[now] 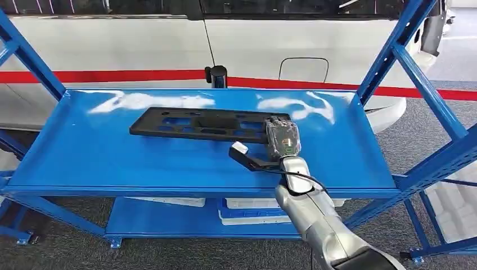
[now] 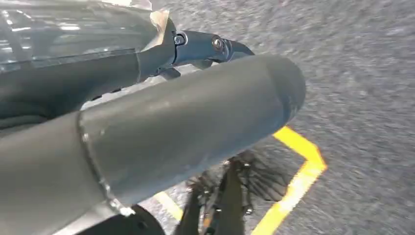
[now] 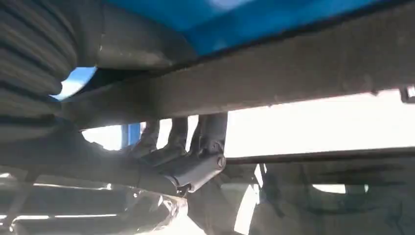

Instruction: Take the parts from the cabinet and place them on the table.

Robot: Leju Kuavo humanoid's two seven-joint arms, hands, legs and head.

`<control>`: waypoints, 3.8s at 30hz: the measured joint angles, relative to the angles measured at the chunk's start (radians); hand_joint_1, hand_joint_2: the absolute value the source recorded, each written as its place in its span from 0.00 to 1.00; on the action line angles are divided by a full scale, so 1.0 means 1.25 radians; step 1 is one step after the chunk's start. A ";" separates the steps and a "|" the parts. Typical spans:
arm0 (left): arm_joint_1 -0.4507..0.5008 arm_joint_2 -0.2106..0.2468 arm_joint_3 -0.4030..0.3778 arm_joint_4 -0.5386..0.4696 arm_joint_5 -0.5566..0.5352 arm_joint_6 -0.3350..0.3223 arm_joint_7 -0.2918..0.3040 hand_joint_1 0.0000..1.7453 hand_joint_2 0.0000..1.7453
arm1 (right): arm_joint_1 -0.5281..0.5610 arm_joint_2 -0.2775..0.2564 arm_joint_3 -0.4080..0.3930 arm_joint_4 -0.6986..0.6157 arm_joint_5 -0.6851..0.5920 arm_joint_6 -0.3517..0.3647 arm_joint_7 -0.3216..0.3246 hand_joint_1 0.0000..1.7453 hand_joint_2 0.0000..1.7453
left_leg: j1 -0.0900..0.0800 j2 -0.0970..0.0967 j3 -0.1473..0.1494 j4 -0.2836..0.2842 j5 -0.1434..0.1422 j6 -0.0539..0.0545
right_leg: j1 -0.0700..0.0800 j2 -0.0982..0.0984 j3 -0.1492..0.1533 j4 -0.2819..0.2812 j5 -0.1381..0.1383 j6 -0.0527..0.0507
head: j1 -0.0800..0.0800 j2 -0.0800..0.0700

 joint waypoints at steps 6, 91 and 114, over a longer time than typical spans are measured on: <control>0.000 0.000 -0.001 0.000 -0.021 0.023 -0.066 0.00 0.00 | 0.047 -0.011 -0.046 -0.100 -0.012 -0.004 -0.068 1.00 1.00 | 0.000 0.000 0.000 0.000 0.000 0.000 | 0.000 0.000 0.000 0.000 0.000 0.000 | 0.000 0.000; -0.009 -0.005 0.057 -0.011 -0.006 -0.172 -0.180 0.00 1.00 | 0.337 -0.186 -0.017 -0.931 -0.775 0.093 -0.403 1.00 1.00 | 0.023 0.013 0.075 0.001 -0.065 0.003 | -0.005 -0.006 -0.076 0.044 0.053 0.018 | -0.002 0.000; 0.001 -0.010 0.094 -0.010 0.005 -0.126 -0.164 0.00 1.00 | 0.276 -0.149 0.074 -0.826 -0.672 0.219 -0.303 1.00 1.00 | 0.034 0.013 -0.023 0.197 -0.100 -0.049 | -0.011 -0.013 -0.052 0.026 0.042 -0.018 | -0.005 0.000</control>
